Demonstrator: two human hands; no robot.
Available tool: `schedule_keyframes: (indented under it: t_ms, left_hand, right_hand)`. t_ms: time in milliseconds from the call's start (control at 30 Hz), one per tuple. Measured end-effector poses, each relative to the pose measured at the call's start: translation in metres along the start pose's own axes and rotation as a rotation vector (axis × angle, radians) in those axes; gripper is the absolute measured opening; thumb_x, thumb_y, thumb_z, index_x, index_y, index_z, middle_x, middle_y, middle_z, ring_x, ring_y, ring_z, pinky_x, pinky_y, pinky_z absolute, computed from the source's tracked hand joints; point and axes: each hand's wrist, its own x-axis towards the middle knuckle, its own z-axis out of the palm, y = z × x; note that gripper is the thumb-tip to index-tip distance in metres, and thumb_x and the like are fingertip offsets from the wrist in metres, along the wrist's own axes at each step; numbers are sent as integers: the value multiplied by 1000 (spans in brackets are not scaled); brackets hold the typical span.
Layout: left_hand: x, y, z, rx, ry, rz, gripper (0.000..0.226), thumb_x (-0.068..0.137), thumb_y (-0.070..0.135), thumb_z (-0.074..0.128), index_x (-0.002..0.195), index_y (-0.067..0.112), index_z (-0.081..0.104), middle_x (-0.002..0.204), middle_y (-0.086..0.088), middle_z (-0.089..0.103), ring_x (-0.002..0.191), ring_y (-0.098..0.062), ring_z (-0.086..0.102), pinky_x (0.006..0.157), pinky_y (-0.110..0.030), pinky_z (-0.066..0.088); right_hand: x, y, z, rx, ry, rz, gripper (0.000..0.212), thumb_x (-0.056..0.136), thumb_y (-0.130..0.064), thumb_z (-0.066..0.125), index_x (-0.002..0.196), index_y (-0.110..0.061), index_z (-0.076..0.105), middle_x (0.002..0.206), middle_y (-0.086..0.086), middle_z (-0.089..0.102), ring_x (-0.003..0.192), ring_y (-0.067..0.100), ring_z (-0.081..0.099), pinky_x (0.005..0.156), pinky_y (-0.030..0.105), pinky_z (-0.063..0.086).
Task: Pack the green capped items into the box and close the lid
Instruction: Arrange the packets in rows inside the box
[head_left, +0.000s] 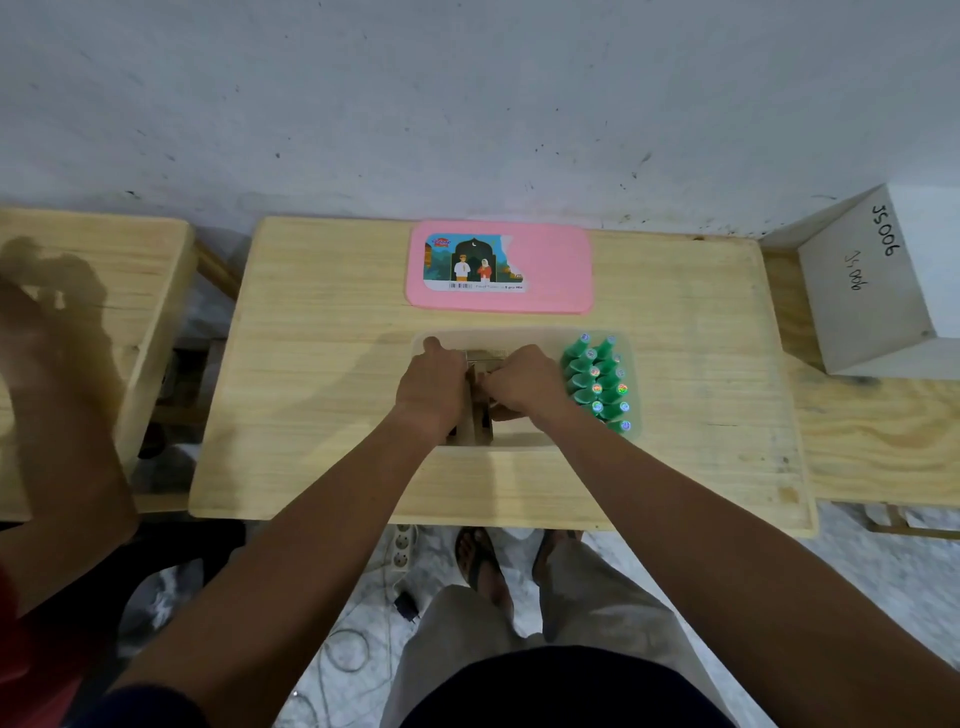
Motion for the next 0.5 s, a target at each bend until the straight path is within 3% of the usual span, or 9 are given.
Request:
schedule_keyframes:
  t_ms: [133, 233, 367, 500]
  left_hand:
    - [5, 0, 0, -21, 14, 5, 22, 89, -2, 50, 108, 3, 61, 119, -20, 49, 94, -37, 60, 68, -33, 39]
    - [5, 0, -1, -24, 20, 6, 18, 89, 0, 50, 104, 2, 59, 116, -21, 52, 96, -37, 58, 68, -33, 38]
    - [3, 2, -4, -41, -17, -8, 19, 90, -1, 49, 106, -1, 60, 115, -21, 54, 100, -37, 59, 70, -32, 39]
    - [4, 3, -8, -64, -63, -12, 16, 90, 0, 50, 100, 1, 62, 107, -19, 61, 84, -30, 58, 65, -31, 41]
  right_hand:
    - [3, -2, -2, -33, -33, -2, 21, 71, -16, 68, 84, 0, 71, 79, 13, 75, 68, 26, 74, 67, 44, 63]
    - [0, -2, 0, -89, -37, -12, 17, 73, -14, 63, 82, 0, 68, 79, 12, 72, 75, 27, 73, 73, 38, 62]
    - [2, 2, 10, -133, 26, -37, 12, 73, -14, 68, 71, -3, 65, 70, 9, 68, 69, 26, 68, 53, 26, 48]
    - [-2, 9, 20, -117, 74, -70, 16, 69, -16, 70, 67, 0, 71, 60, 12, 69, 58, 25, 66, 48, 26, 48]
